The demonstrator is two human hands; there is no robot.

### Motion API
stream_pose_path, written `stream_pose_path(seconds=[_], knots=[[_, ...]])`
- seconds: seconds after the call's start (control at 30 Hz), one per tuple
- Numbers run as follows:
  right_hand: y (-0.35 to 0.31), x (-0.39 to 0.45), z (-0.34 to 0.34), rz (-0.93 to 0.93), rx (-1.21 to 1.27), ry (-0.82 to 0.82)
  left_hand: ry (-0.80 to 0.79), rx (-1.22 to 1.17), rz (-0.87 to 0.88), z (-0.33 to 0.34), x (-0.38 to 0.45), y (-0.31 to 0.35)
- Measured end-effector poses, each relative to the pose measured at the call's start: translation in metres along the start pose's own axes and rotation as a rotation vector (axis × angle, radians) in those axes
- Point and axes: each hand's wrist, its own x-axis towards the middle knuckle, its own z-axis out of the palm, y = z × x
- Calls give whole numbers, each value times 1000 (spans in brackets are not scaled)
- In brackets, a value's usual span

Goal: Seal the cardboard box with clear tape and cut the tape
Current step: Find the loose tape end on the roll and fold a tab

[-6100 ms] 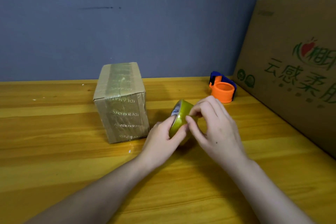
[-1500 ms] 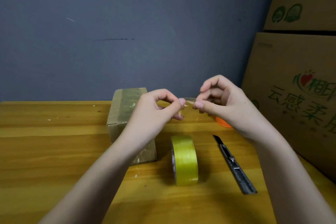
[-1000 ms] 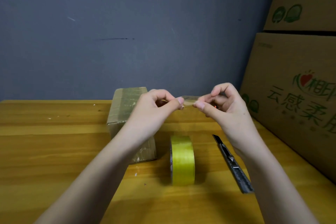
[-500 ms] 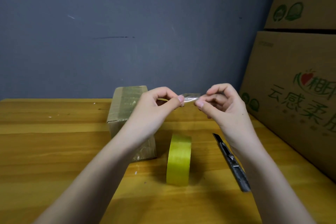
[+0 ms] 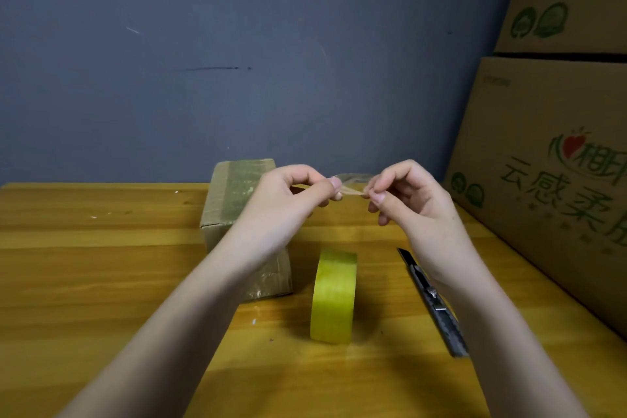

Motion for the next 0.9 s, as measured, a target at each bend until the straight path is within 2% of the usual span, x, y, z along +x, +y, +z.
stream_pose_path(seconds=[0.17,0.33,0.67,0.9], knots=[[-2,-2,-1,28,-41,-39,-18,11,-19,-2,-1,0],[-4,-3,5,3,-53,63,-25,9,-27,0,0,-1],[-3,-4,10,-25,-72,133,-6,15,-7,2,-2,2],[5,-4,15,-110,-227,170,81,125,79,1,-2,0]])
